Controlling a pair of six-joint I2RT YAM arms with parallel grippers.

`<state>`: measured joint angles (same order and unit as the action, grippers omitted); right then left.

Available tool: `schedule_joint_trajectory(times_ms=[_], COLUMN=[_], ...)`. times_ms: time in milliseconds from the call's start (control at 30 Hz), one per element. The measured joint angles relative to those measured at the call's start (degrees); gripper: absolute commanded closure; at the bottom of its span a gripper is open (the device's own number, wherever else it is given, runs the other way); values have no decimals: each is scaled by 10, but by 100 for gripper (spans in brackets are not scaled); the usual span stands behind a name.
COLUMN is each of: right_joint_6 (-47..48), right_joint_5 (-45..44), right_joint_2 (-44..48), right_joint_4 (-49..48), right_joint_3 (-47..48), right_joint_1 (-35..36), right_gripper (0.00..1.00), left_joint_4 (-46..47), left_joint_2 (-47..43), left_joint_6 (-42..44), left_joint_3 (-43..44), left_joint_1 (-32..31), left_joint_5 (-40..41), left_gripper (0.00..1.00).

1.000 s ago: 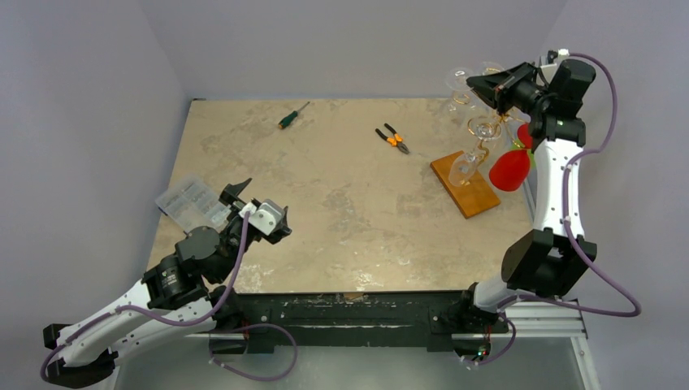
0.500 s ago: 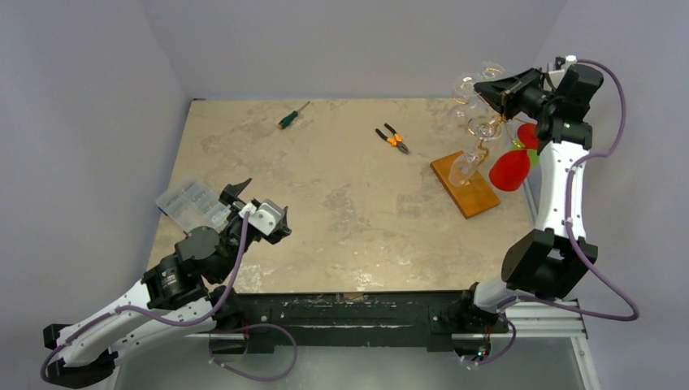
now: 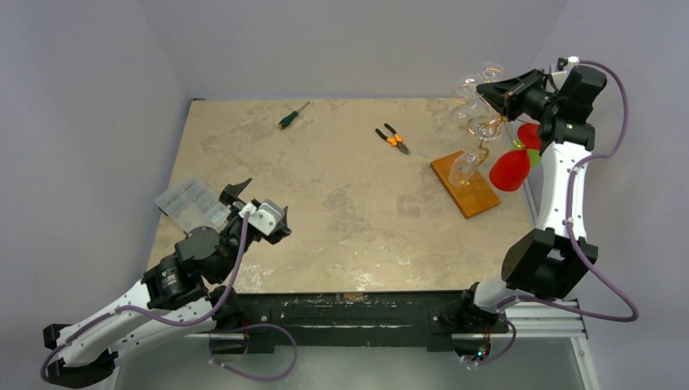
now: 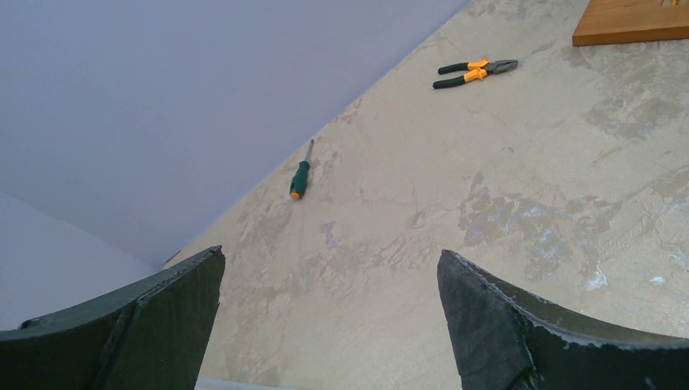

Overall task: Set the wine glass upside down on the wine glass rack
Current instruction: Turn the wine glass upside down at the wine rack.

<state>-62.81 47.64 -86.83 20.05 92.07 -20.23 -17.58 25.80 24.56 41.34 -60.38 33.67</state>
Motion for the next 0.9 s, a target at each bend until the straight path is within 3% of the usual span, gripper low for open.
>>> schedule_joint_trajectory(times_ms=[900], right_joint_6=[9], right_joint_5=[-1], right_joint_2=[-23], right_joint_4=[10], right_joint_3=[0], right_joint_1=[-1], right_gripper=[89], left_joint_4=[0], left_joint_2=[0], left_joint_6=[0], left_joint_3=[0], left_joint_1=[0], left_joint_5=[0], left_gripper=[0])
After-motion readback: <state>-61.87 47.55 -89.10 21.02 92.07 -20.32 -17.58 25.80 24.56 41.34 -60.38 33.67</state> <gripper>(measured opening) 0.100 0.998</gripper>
